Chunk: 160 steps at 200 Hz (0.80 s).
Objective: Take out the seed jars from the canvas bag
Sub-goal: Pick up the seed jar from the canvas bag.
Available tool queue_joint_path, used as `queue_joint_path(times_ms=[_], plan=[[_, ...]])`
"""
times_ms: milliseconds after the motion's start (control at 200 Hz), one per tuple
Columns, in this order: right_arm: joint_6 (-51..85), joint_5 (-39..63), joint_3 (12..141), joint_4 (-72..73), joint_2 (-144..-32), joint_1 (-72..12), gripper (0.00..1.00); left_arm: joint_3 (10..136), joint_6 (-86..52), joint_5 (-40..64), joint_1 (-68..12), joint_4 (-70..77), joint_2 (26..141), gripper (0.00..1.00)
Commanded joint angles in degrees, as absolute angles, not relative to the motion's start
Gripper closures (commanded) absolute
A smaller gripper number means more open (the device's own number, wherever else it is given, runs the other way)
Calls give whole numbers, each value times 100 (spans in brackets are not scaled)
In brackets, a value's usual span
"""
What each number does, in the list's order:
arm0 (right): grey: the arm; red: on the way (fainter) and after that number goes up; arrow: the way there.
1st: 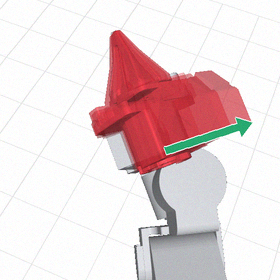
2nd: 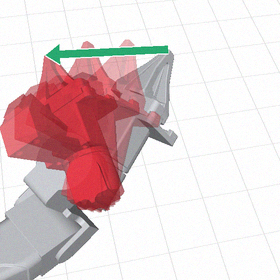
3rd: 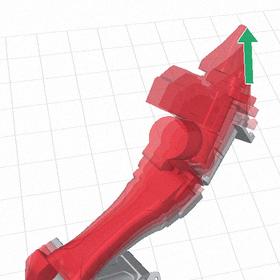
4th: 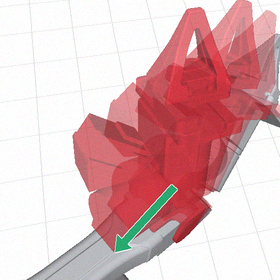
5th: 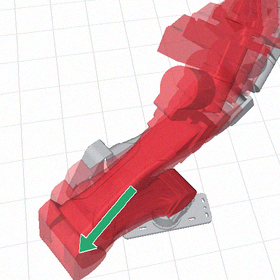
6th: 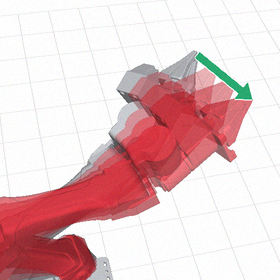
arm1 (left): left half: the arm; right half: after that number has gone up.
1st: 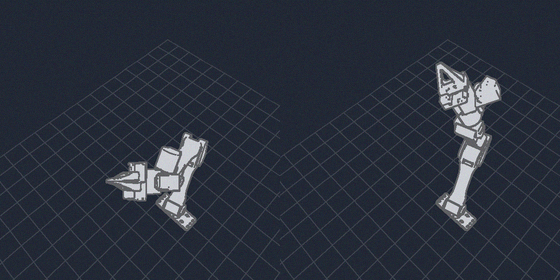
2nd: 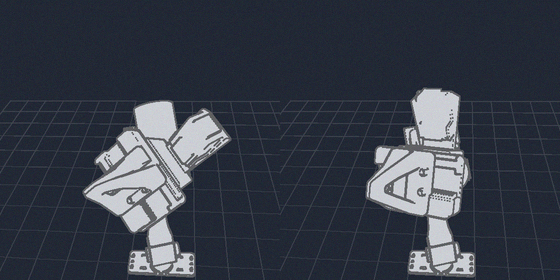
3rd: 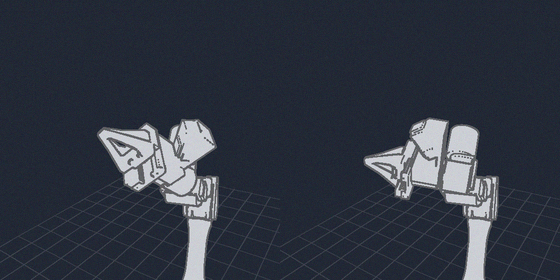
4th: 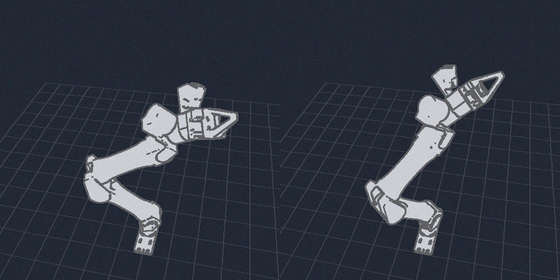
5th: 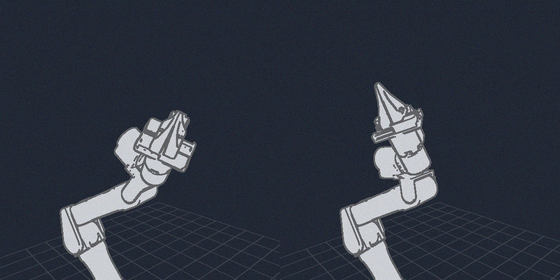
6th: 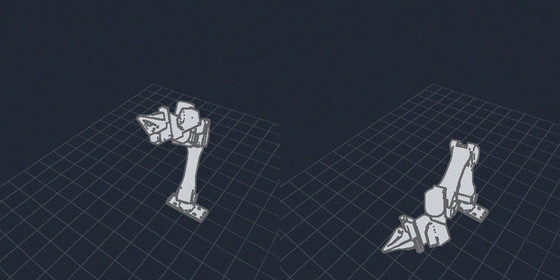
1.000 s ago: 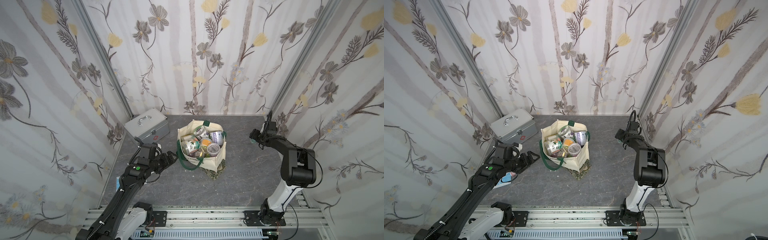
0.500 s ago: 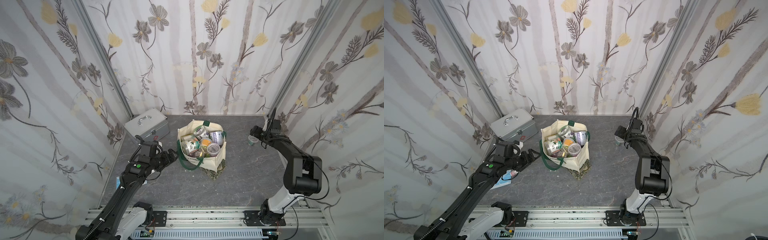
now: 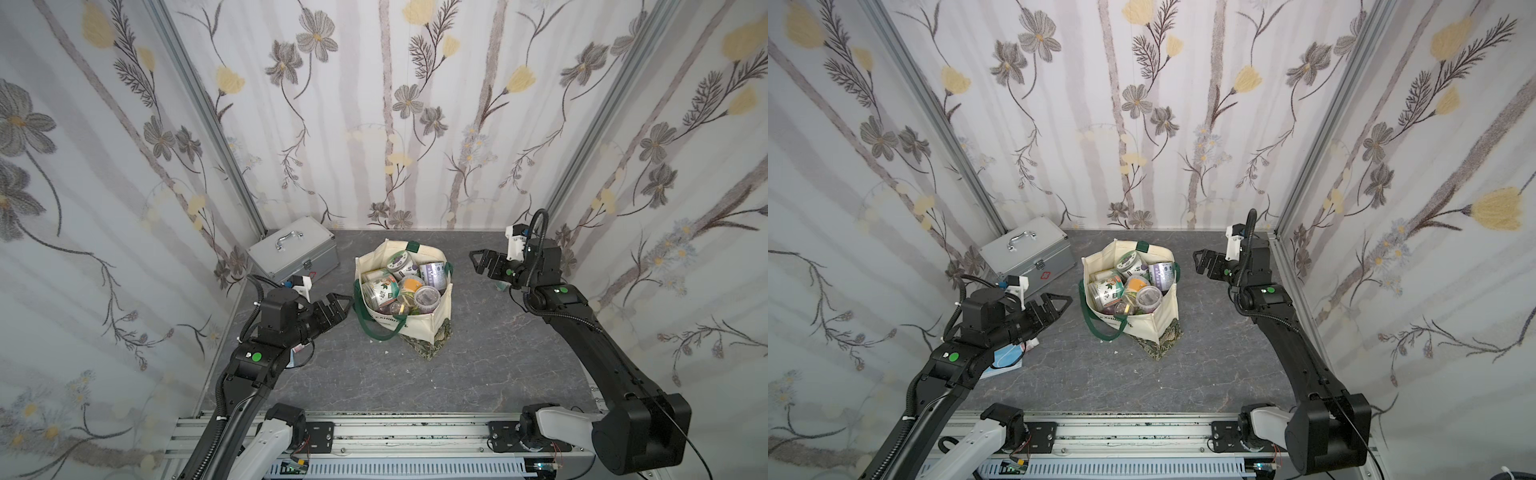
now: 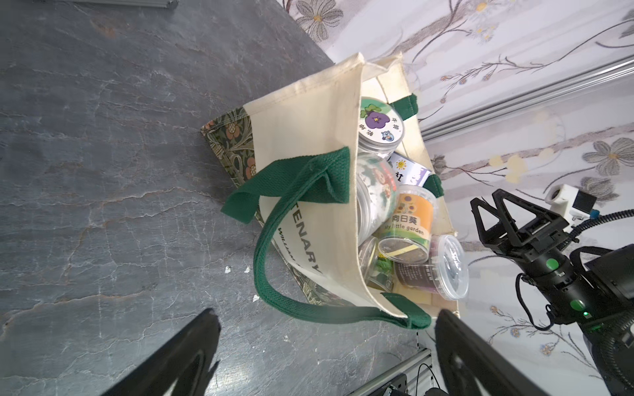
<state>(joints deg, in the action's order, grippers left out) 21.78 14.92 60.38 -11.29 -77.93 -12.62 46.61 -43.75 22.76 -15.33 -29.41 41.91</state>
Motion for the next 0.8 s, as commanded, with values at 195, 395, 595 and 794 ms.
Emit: queue_joint_path(times_ms=[195, 395, 595, 794], plan=[[1958, 516, 6446, -2110, -7381, -3166, 0, 4579, -4354, 2589, -1615, -3003, 4529, 0], [1685, -206, 6882, -2641, -7754, -4122, 0, 4665, -4236, 2523, -2197, -2958, 4966, 0], [1617, -908, 7258, -3089, -8270, -4682, 0, 4663, -4287, 2111, -2775, -2888, 5157, 0], [1628, -1284, 7504, -3295, -8617, -4869, 2, 4623, -4331, 1979, -2975, -2821, 5237, 0]])
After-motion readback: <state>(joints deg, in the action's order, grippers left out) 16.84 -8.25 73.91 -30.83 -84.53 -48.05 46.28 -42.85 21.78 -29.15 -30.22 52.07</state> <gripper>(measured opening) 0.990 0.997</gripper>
